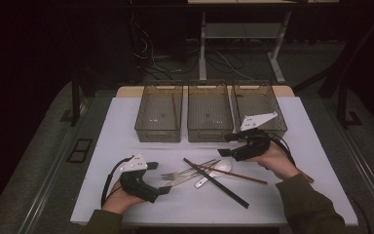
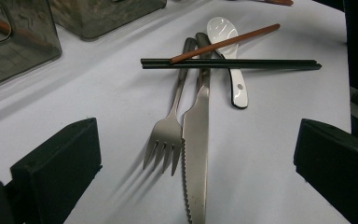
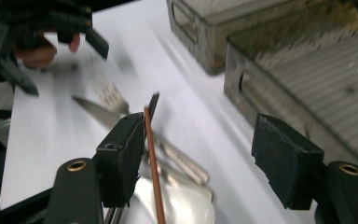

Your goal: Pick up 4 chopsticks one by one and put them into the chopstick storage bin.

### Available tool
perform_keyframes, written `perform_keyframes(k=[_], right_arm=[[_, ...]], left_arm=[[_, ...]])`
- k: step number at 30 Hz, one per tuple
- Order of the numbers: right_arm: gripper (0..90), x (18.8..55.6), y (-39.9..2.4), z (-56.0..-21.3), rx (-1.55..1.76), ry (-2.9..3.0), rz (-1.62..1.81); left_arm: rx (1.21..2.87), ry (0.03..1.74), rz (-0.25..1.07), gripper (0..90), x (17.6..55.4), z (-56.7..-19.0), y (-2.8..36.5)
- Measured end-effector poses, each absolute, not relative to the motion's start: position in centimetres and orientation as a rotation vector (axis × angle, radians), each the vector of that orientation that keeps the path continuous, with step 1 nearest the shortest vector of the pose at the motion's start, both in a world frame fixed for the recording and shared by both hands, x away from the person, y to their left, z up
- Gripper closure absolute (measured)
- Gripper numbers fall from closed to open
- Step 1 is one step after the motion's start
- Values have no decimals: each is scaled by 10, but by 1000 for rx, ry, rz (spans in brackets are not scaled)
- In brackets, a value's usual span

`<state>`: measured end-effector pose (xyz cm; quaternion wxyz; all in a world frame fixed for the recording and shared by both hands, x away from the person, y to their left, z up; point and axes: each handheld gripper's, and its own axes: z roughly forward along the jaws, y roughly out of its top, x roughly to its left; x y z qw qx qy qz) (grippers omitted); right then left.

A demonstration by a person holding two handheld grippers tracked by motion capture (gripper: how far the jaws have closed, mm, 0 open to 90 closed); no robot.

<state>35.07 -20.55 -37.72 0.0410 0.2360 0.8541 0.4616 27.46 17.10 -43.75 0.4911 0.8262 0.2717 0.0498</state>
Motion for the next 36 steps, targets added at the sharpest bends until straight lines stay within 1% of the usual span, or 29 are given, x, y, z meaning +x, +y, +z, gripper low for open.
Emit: perform_keyframes(k=[13,18,20,25,31,36], right_arm=[[362,324,-236,-396,768,2635,1321],[390,317,-244,-403,778,2657,1282],[406,316,-246,-405,767,2673,1267],[506,314,-246,-411,741,2729,1212],[572,315,-239,-418,700,2806,1162],[612,320,-234,-427,628,2862,1057]], left_arm=[[2008,652,124,0,272,-436,171],[2008,654,126,0,272,-436,171],[2009,654,125,0,272,-436,171],[2010,656,126,0,272,-436,171],[2010,660,128,0,273,-437,171],[2012,659,127,0,273,-437,171]])
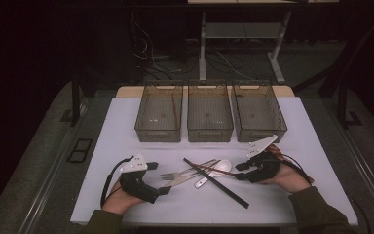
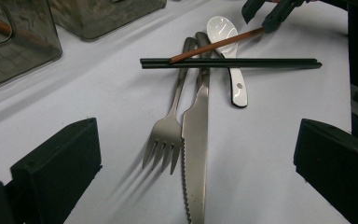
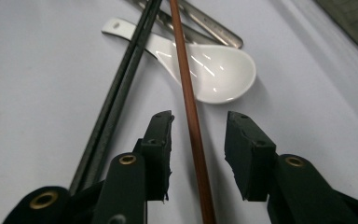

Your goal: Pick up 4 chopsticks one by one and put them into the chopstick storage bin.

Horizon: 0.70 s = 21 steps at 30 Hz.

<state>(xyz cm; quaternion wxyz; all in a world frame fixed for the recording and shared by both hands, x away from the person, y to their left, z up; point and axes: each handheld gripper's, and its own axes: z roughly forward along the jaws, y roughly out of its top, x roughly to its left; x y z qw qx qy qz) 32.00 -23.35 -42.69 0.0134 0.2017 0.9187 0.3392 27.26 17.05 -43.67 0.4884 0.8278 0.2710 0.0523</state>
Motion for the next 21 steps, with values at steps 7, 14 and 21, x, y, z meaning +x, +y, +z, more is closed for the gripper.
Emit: perform_keyframes(k=[7,14,21], right_arm=[[674,320,-226,-431,577,2899,1014],[701,322,-223,-434,553,2913,989],[738,320,-218,-437,494,2924,946]], left_arm=[[2017,655,126,0,272,-437,170],[2019,654,127,0,272,-437,170],[2023,653,127,1,272,-437,170]])
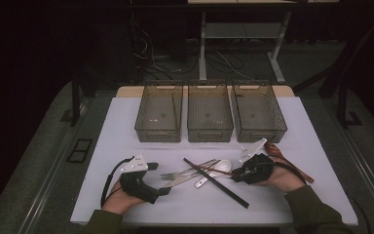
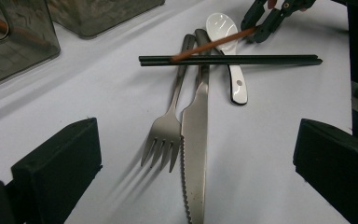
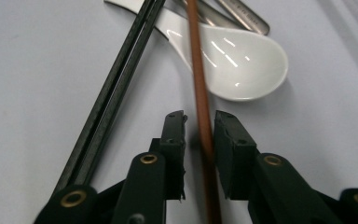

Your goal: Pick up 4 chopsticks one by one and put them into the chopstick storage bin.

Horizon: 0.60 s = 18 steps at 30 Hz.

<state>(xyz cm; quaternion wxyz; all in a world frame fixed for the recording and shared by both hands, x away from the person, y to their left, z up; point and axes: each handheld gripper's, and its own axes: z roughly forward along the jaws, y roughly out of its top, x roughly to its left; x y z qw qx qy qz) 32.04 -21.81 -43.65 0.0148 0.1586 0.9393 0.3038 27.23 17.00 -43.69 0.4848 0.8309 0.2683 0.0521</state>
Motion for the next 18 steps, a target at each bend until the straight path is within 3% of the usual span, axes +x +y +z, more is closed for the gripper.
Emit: perform_keyframes(k=[8,18], right_arm=[[825,319,-217,-437,438,2909,916],[831,319,-219,-435,425,2931,948]], left_arm=[[2026,654,129,2,272,-437,170],[2027,649,129,3,272,-436,170]])
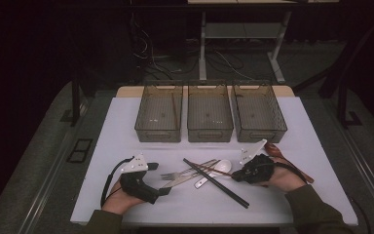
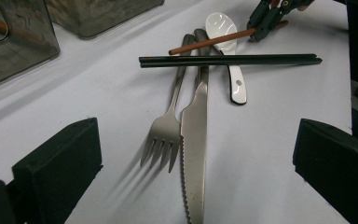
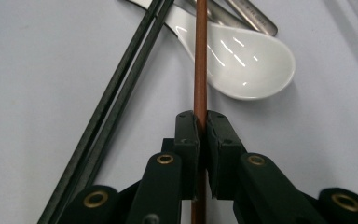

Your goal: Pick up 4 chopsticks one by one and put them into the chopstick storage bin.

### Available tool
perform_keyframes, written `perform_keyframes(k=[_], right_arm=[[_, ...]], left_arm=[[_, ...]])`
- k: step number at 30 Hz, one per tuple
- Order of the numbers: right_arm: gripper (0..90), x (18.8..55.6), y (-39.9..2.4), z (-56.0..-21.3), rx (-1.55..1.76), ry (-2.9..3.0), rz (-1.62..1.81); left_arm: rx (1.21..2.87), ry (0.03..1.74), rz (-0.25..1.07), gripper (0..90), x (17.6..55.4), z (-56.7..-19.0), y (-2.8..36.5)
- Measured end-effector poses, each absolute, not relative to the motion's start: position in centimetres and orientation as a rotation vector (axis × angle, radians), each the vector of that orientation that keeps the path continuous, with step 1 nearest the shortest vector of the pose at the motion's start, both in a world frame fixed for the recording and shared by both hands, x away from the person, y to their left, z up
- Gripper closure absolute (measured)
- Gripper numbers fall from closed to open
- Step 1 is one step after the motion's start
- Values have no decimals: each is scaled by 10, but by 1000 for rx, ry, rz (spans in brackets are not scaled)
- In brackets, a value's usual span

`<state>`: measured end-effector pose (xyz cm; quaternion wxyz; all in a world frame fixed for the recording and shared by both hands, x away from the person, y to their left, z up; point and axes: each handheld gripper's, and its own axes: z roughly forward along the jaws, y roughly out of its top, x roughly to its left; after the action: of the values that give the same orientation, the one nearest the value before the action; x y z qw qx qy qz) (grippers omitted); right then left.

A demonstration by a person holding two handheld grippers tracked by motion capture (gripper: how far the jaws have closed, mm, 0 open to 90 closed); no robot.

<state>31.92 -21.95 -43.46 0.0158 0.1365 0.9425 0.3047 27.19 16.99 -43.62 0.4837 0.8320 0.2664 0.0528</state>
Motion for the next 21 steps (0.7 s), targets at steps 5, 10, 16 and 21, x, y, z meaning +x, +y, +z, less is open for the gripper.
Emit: perform_keyframes(k=[5,10,16,21], right_arm=[[834,320,-223,-430,458,2908,981],[834,320,-226,-426,498,2891,1030],[834,322,-227,-423,555,2843,1078],[834,321,-228,-418,625,2793,1142]], left_arm=[[2024,648,130,3,272,-436,170],[2024,649,127,3,272,-436,170],[2020,652,127,3,271,-436,170],[2023,651,127,3,271,-437,169]])
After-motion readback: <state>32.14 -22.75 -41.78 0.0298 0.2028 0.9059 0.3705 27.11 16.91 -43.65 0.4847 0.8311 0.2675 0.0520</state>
